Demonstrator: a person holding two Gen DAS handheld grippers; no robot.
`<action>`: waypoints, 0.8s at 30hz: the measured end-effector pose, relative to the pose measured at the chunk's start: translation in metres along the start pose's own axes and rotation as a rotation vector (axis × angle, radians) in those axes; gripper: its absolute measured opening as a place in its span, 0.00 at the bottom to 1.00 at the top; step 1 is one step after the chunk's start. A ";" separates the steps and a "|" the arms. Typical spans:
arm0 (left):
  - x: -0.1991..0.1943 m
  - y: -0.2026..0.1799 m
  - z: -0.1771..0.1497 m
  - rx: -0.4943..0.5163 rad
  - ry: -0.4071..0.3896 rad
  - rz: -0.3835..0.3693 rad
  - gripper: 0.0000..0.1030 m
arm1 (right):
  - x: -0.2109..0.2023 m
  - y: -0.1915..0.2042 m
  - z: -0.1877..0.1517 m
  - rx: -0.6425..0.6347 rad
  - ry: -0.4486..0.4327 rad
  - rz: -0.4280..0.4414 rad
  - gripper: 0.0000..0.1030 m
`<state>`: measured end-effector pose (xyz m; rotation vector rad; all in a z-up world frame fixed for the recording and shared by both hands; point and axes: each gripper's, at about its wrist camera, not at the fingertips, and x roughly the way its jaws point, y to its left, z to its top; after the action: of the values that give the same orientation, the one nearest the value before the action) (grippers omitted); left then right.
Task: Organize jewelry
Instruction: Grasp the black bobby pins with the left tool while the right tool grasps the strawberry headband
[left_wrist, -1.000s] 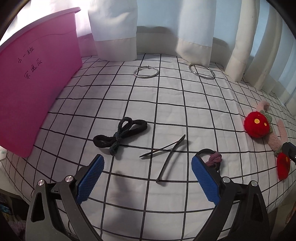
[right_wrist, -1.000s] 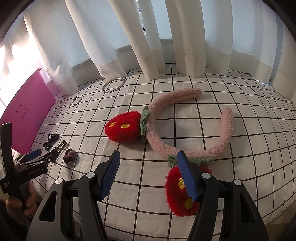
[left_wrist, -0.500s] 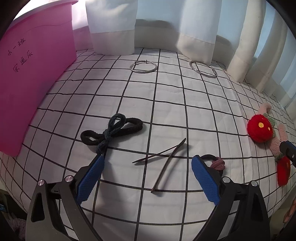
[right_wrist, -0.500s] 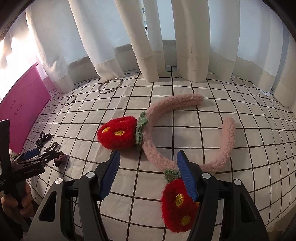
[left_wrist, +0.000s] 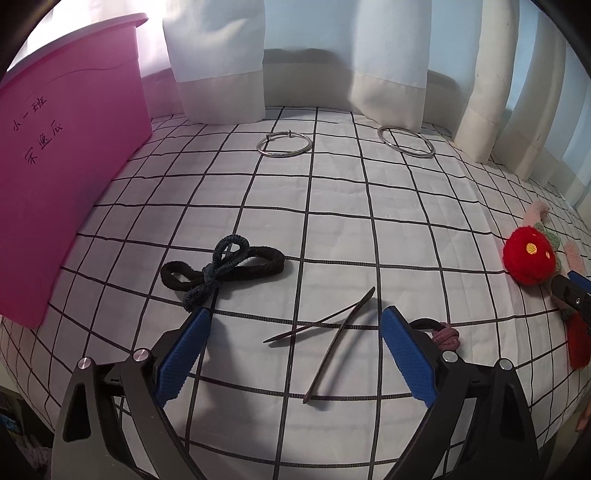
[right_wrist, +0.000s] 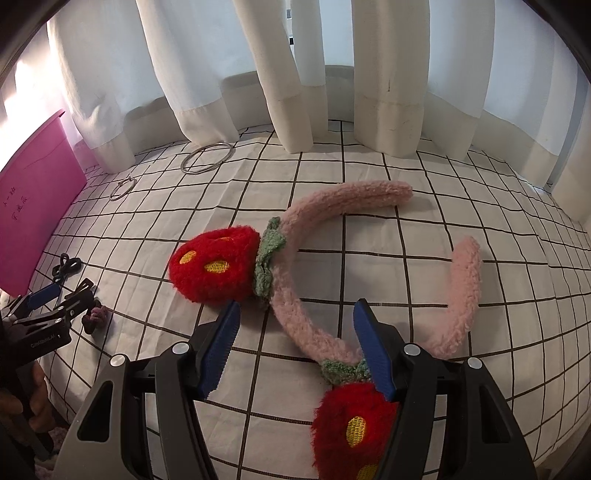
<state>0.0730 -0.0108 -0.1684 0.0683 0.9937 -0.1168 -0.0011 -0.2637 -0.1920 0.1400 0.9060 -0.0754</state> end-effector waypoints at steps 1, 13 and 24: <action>-0.001 -0.001 -0.001 0.004 -0.004 -0.004 0.82 | 0.002 0.001 0.001 -0.002 0.001 -0.002 0.59; -0.006 -0.006 -0.010 0.024 -0.066 -0.016 0.73 | 0.024 0.007 0.006 -0.082 0.009 -0.051 0.63; -0.010 -0.009 -0.017 0.032 -0.111 -0.026 0.63 | 0.023 0.016 0.005 -0.137 -0.020 -0.028 0.45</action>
<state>0.0528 -0.0170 -0.1695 0.0772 0.8818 -0.1589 0.0185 -0.2488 -0.2056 -0.0013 0.8900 -0.0404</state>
